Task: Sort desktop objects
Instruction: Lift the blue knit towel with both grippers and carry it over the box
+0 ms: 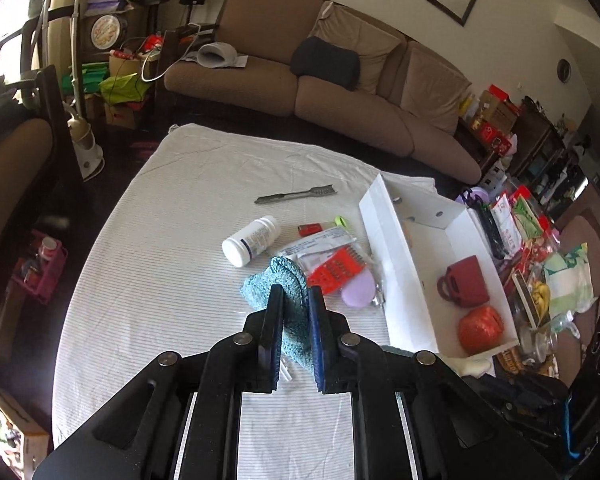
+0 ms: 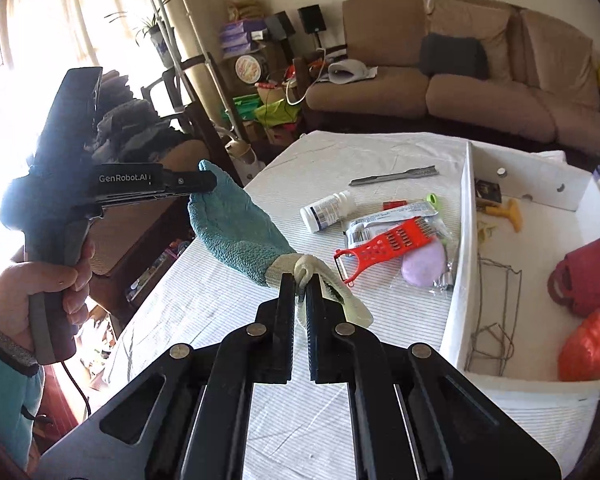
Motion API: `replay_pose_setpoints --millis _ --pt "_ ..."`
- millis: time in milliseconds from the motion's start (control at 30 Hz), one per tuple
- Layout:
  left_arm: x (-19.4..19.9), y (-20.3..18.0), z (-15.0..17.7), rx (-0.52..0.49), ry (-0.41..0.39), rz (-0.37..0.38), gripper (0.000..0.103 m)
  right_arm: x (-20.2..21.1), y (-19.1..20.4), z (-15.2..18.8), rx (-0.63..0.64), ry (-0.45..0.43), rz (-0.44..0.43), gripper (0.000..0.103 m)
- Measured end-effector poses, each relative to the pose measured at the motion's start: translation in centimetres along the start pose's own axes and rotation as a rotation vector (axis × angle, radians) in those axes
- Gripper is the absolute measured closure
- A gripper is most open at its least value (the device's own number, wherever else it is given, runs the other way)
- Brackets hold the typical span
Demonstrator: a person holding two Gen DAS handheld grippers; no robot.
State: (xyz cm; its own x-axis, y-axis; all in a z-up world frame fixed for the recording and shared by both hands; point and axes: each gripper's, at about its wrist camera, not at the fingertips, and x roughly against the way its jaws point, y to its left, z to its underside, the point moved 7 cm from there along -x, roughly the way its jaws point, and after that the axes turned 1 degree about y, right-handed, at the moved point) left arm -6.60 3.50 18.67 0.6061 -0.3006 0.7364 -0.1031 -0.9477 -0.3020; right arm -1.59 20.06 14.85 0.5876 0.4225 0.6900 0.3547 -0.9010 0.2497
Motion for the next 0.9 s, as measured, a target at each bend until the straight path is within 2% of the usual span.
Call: replay_pose_setpoints --millis 233,367,533,733,900 --pt "3.3 -7.6 0.7 -0.057 -0.021 0.017 0.092 8.1 -1.0 1.0 -0.002 -0.049 -0.009 0.098" --pt "4.2 -12.6 0.2 -0.078 -0.030 0.058 0.092 13.2 -3.4 -0.1 -0.017 -0.101 0.020 0.098" --pt "3.5 -18.5 -0.3 -0.112 -0.019 0.105 0.092 18.4 -7.2 -0.8 -0.032 -0.141 0.072 0.098" --pt "1.1 -24.3 -1.2 -0.144 0.001 0.140 0.092 21.6 -12.9 -2.3 -0.067 -0.157 0.142 0.098" --pt "-2.6 -27.7 -2.9 -0.140 0.024 0.162 0.092 21.5 -18.9 -4.1 -0.115 -0.151 0.199 0.098"
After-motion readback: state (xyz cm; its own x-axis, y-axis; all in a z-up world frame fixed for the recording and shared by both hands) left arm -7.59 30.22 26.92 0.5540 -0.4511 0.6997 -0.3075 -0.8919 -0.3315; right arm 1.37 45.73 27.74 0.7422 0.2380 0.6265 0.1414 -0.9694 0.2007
